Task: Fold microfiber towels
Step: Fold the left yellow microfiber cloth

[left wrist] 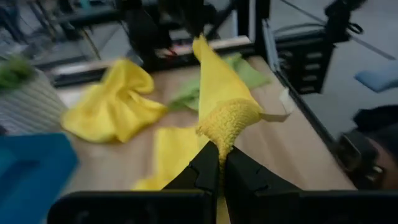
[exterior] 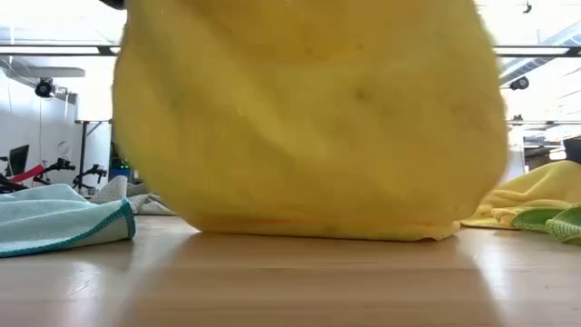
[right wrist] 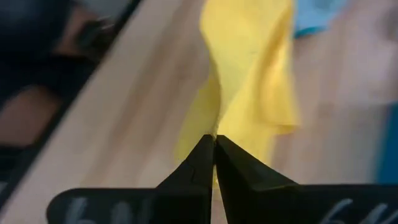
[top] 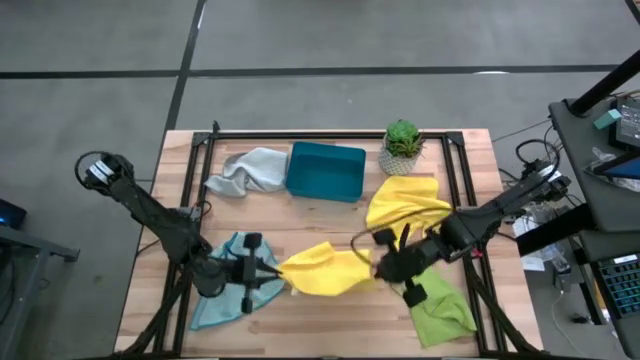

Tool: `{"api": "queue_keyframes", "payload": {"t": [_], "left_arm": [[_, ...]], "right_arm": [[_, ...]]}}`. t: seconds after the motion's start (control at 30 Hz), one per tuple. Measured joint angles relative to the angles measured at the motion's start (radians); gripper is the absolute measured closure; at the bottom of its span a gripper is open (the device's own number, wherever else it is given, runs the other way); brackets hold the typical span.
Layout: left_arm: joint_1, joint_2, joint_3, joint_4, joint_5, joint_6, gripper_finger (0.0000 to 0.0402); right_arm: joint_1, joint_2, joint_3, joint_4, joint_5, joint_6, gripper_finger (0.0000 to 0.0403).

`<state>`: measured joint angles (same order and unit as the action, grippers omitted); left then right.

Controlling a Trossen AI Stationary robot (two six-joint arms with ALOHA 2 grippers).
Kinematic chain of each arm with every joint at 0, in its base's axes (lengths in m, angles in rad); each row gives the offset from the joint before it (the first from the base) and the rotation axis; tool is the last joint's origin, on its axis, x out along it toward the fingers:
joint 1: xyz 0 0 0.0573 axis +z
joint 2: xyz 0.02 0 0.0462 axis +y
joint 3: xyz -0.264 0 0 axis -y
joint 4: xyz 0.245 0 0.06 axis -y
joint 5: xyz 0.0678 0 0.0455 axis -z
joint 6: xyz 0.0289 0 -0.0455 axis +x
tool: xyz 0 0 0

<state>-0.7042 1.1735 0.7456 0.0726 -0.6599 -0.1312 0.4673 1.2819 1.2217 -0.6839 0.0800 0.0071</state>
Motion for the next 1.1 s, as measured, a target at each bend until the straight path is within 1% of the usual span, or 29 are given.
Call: {"api": "queue_keyframes", "payload": {"t": [0.17, 0.23, 0.37, 0.5, 0.57, 0.63, 0.7, 0.8, 0.87, 1.0, 1.1], "left_arm": [[0.091, -0.163, 0.0, -0.17, -0.005, 0.022, 0.0402], [0.131, -0.224, 0.0, -0.208, -0.005, 0.059, 0.0402], [0.208, -0.332, 0.011, -0.224, -0.004, 0.213, 0.0402], [0.252, -0.428, 0.08, -0.204, -0.003, 0.345, 0.0402], [0.259, -0.46, 0.101, -0.205, -0.003, 0.375, 0.0402], [0.259, -0.479, 0.109, -0.205, -0.002, 0.373, 0.0402], [0.257, -0.485, 0.101, -0.209, 0.03, 0.349, 0.0402], [0.257, -0.469, 0.074, -0.211, 0.156, 0.272, 0.0402], [0.249, -0.444, 0.054, -0.203, 0.208, 0.203, 0.0402], [0.225, -0.351, 0.024, -0.201, 0.213, 0.058, 0.0402], [0.197, -0.255, 0.014, -0.202, 0.215, -0.027, 0.0402]], "right_arm": [[-0.11, -0.1, 0.0, -0.018, 0.137, -0.081, 0.0394], [-0.161, -0.139, 0.0, -0.013, 0.164, -0.121, 0.0394], [-0.255, -0.21, 0.004, 0.04, 0.167, -0.189, 0.0394], [-0.307, -0.249, 0.081, 0.033, 0.166, -0.214, 0.0394], [-0.31, -0.259, 0.125, 0.032, 0.162, -0.213, 0.0394], [-0.306, -0.261, 0.151, 0.023, 0.139, -0.212, 0.0394], [-0.295, -0.261, 0.16, 0.01, 0.096, -0.199, 0.0394], [-0.265, -0.252, 0.144, -0.019, 0.038, -0.153, 0.0394], [-0.233, -0.243, 0.119, -0.029, 0.023, -0.11, 0.0394], [-0.166, -0.223, 0.049, -0.023, 0.021, -0.035, 0.0394], [-0.123, -0.195, -0.024, 0.023, 0.022, 0.02, 0.0394]]}}
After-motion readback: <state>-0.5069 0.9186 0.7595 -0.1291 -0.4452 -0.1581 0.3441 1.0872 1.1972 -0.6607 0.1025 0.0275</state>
